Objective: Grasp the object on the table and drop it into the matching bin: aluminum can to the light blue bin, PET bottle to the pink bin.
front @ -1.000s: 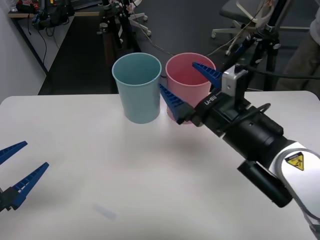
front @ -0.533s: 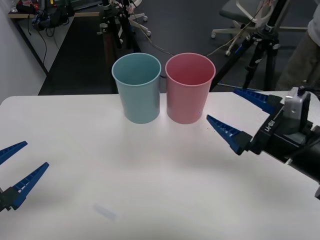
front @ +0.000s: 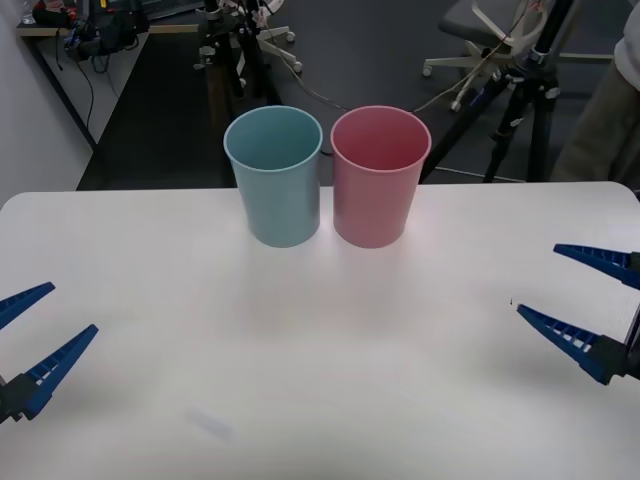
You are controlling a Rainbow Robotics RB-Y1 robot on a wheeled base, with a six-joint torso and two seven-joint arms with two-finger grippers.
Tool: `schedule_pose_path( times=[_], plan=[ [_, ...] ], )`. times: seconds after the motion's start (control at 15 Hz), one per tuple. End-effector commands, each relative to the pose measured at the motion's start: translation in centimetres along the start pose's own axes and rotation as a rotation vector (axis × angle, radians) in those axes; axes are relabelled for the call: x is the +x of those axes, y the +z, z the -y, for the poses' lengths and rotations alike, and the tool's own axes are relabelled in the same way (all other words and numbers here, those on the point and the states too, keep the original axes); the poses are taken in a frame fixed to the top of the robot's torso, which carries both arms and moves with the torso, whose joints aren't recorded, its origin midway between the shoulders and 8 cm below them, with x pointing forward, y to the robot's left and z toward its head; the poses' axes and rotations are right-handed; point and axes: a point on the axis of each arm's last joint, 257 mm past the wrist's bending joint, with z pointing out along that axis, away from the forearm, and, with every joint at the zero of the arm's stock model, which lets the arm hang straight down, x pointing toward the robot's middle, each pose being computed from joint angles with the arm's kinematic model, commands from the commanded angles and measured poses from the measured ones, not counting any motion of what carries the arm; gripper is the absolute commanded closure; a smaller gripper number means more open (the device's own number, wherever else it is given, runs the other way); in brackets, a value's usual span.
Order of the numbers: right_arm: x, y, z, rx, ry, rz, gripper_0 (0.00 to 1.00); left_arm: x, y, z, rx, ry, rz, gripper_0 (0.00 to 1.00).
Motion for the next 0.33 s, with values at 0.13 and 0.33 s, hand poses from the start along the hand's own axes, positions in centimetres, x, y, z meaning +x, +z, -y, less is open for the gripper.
schedule_pose_path(
  times=[0.13, 0.33],
  plan=[
    [0.64, -1.31, 0.35, 0.003, 0.011, -0.004, 0.00, 0.00, 0.00, 0.00, 0.000, 0.000, 0.000, 0.00],
    [0.69, -1.27, 0.32, 0.002, 0.010, -0.005, 0.00, 0.00, 0.00, 0.00, 0.000, 0.000, 0.000, 0.00]
  ],
)
